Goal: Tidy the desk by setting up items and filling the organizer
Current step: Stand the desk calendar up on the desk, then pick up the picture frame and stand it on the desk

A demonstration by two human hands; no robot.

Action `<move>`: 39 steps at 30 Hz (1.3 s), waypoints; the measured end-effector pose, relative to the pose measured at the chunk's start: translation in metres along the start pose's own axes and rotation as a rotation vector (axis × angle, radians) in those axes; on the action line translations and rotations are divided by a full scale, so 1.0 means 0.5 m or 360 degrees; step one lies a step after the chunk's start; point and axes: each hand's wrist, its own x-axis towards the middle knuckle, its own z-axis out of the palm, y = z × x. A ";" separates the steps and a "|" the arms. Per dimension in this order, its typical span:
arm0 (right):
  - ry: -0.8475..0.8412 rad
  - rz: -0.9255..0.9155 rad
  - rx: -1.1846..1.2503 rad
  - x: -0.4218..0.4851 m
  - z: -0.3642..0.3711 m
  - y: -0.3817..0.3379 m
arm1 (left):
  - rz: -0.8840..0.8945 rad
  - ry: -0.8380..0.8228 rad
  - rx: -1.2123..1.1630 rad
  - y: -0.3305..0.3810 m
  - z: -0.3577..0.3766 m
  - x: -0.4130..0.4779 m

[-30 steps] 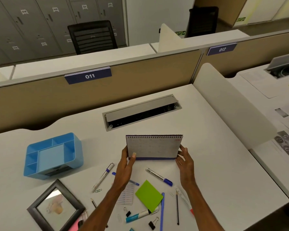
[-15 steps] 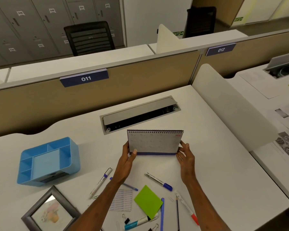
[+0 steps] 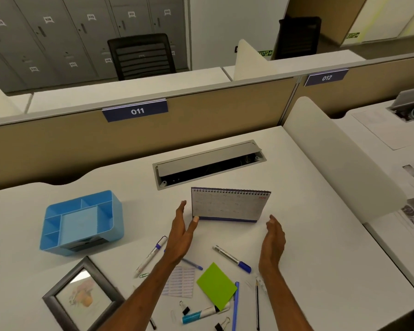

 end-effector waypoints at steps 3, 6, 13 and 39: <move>0.0109 -0.0179 -0.0132 -0.038 -0.011 0.040 | 0.0090 0.0061 0.0080 -0.023 -0.021 -0.031; 0.0065 -0.0235 -0.0194 -0.072 -0.006 0.062 | 0.0141 0.0084 0.0132 -0.043 -0.046 -0.060; -0.0162 -0.0561 -0.0383 -0.152 0.016 0.073 | 0.0120 0.0088 0.0194 -0.071 -0.081 -0.124; -0.1742 -0.0843 -0.1309 -0.585 0.346 0.171 | -0.0585 0.0949 0.0206 -0.259 -0.401 -0.428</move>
